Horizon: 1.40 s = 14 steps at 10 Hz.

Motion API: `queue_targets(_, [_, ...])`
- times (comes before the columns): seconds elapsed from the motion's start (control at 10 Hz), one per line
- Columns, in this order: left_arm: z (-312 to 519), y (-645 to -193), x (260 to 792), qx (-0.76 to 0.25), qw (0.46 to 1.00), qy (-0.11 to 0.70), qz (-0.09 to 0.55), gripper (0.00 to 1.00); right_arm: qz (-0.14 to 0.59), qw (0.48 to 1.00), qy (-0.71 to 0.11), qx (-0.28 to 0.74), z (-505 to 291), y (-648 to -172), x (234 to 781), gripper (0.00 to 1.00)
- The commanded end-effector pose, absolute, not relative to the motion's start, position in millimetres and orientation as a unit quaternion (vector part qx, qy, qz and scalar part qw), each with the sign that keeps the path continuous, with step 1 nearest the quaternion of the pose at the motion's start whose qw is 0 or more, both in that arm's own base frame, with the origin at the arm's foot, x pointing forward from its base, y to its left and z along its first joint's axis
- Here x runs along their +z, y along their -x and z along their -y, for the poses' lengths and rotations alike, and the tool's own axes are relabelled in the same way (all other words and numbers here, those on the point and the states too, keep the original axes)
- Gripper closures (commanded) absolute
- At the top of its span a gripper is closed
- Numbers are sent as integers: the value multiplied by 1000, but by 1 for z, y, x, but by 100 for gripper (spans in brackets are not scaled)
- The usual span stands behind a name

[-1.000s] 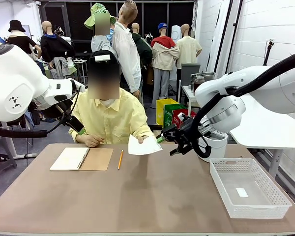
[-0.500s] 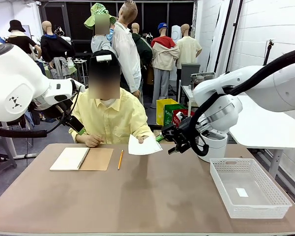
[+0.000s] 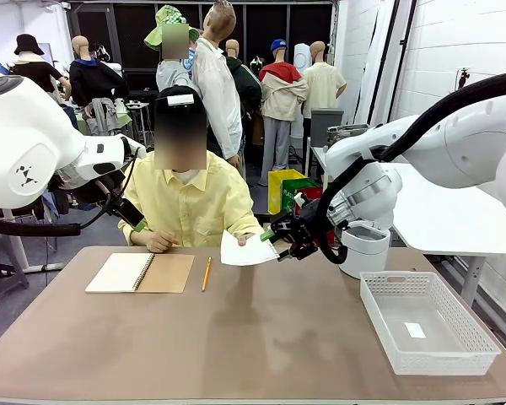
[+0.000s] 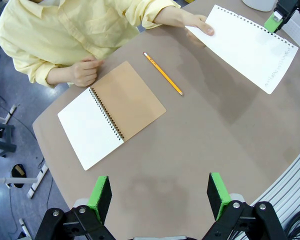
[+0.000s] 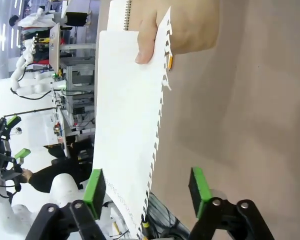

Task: Sort the paper based on its condition.
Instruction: If a person hands you a paper, place it in the Organizing basket , and if it's crumpled, put it in the Trash can.

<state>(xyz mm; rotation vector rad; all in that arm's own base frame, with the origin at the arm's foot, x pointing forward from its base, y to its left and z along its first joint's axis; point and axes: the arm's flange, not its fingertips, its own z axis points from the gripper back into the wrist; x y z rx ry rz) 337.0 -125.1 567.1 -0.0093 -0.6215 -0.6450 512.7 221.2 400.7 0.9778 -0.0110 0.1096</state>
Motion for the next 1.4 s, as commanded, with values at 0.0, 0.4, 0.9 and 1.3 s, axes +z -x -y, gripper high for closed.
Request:
queue_targets(0.0, [124,-337,568,-312,901,4,301,0,-4,883,-469,36,-224,-525,402,35])
queue_targets(0.4, [124,-337,568,-312,901,4,301,0,-19,884,-467,27,-228,-530,398,58])
queue_targets(0.9, [124,-337,568,-312,901,4,301,0,-33,888,-458,23,-232,-535,396,97])
queue_targets(1.3, [124,-337,568,-312,901,4,301,0,-33,897,-440,20,-231,-531,400,100])
